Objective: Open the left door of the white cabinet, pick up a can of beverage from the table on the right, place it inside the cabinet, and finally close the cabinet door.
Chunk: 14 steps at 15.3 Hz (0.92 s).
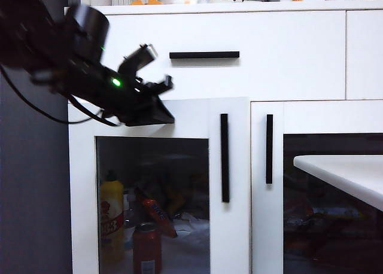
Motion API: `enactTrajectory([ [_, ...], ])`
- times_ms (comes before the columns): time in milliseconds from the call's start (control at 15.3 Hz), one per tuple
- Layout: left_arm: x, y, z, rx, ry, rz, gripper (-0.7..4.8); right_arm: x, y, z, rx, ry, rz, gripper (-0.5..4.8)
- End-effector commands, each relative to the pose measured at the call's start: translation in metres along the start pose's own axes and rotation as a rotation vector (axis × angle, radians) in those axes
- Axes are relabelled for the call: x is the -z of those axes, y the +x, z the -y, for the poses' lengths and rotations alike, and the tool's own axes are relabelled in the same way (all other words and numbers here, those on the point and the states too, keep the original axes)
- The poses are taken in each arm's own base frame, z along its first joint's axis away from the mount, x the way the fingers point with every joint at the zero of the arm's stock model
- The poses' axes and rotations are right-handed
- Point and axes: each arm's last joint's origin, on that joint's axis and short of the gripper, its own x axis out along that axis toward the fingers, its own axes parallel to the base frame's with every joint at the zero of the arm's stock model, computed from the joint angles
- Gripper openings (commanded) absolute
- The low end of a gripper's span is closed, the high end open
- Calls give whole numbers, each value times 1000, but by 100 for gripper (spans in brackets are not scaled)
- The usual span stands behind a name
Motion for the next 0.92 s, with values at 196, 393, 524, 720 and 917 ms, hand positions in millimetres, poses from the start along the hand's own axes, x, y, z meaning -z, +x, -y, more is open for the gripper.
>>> enactTrajectory([
  [196,-12,34,-10,-26,86,75,-6,-1,-1,1,29,-1,8,134],
  [393,-23,57,-18,-53,118,117,-6,0,-1,1,34,6,-6,134],
  [524,-31,73,-24,-64,126,147,-6,1,-1,1,45,9,-21,134],
  [720,-37,87,-29,-71,132,170,-6,3,-1,1,44,9,-39,134],
  [917,-38,87,-30,-69,124,147,-6,3,-1,2,90,8,-41,134],
])
